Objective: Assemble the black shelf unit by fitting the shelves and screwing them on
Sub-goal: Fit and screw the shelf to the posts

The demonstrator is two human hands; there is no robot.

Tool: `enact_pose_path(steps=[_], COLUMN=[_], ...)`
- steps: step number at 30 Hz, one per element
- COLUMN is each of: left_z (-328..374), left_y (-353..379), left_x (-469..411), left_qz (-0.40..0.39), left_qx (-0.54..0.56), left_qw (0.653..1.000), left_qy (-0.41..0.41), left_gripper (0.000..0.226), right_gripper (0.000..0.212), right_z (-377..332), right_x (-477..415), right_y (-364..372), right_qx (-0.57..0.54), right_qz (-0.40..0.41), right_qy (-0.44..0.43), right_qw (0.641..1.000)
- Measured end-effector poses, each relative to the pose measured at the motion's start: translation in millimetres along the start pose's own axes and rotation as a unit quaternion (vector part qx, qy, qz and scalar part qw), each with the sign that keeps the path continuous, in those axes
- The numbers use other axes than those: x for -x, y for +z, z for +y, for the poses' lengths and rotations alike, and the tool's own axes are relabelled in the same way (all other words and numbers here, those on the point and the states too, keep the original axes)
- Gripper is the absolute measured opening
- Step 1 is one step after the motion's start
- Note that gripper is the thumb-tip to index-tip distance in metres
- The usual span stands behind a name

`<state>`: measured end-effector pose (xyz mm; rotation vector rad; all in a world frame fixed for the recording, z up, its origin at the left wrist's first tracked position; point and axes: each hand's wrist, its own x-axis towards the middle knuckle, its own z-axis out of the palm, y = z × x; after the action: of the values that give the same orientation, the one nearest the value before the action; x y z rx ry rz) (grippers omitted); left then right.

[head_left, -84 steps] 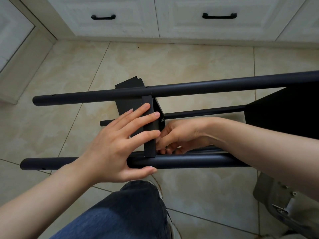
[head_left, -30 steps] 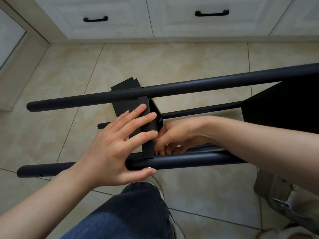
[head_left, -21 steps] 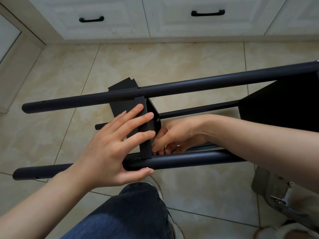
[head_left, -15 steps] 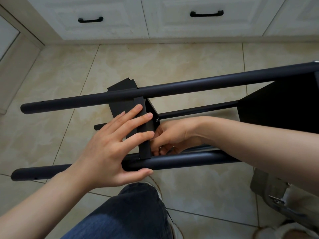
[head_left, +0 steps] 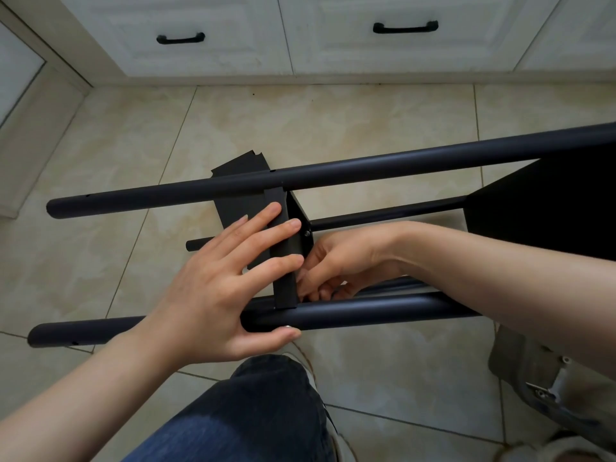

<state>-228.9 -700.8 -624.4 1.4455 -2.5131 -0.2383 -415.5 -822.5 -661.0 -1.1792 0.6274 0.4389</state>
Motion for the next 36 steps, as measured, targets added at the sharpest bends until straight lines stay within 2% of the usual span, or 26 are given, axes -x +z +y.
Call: enact_pose_path(steps=[7, 10, 19, 23, 29, 33, 36], left_z=[-0.3, -0.6, -1.5, -2.2, -2.1, -2.9, -4.2], left_y=[0.3, 0.3, 1.4, 2.4, 2.0, 1.9, 2.1], left_x=[-0.3, 0.4, 0.2, 0.2, 1.6, 1.1, 1.8], left_qz=[0.001, 0.002, 0.005, 0.01, 0.016, 0.022, 0.024], left_qx=[0.001, 0.0, -0.001, 0.0, -0.01, -0.02, -0.02], left_qw=[1.0, 1.0, 1.0, 1.0, 1.0, 0.999, 0.999], left_qy=[0.005, 0.005, 0.007, 0.008, 0.013, 0.024, 0.025], left_gripper=[0.067, 0.067, 0.066, 0.066, 0.067, 0.066, 0.066], right_gripper=[0.008, 0.017, 0.02, 0.012, 0.024, 0.026, 0.017], right_z=[0.9, 1.3, 2.7, 2.4, 0.9, 2.2, 0.5], right_x=[-7.9, -3.5, -6.1, -8.8, -7.8, -2.6, -1.7], right_y=[6.7, 1.6, 1.1, 4.4, 5.6, 7.9, 11.7], right_qx=[-0.018, -0.009, -0.026, -0.021, 0.047, 0.013, 0.018], right_qz=[0.011, 0.002, -0.003, -0.011, 0.025, 0.017, 0.035], right_qy=[0.007, 0.001, -0.015, -0.004, -0.035, -0.047, -0.037], right_qw=[1.0, 1.0, 1.0, 1.0, 0.998, 0.999, 0.999])
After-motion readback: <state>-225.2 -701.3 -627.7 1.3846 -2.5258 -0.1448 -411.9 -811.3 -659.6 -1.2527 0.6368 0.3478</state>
